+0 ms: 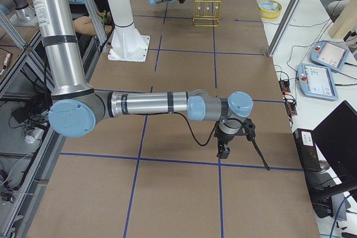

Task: Hang cup on cup holder
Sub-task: 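Push the cup onto a rack peg with the left gripper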

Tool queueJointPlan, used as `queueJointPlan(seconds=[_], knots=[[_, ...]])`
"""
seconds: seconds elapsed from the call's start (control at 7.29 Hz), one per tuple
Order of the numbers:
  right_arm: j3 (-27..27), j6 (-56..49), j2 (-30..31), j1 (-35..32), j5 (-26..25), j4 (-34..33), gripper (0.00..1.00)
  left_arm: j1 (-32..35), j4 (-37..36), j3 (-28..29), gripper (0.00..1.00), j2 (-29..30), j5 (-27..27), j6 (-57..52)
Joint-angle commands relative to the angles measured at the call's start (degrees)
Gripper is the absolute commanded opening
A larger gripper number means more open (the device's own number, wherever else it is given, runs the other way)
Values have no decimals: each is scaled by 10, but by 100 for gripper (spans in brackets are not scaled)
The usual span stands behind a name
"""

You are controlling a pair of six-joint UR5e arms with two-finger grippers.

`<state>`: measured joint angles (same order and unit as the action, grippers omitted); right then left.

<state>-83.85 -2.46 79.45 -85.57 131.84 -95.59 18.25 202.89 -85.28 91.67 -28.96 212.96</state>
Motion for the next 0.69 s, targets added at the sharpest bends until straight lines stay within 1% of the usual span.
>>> queueJointPlan(seconds=[0.0, 0.27, 0.41, 0.55], knots=[[0, 0, 0, 0, 0, 0, 100, -1, 1, -1, 100, 0, -3, 1], [0, 0, 0, 0, 0, 1, 100, 0, -2, -12, 100, -7, -3, -2], [0, 0, 0, 1, 0, 1, 100, 4, -6, -26, 100, -10, -13, -7], [0, 0, 0, 0, 0, 1, 100, 7, -16, -52, 100, -31, -41, -21]])
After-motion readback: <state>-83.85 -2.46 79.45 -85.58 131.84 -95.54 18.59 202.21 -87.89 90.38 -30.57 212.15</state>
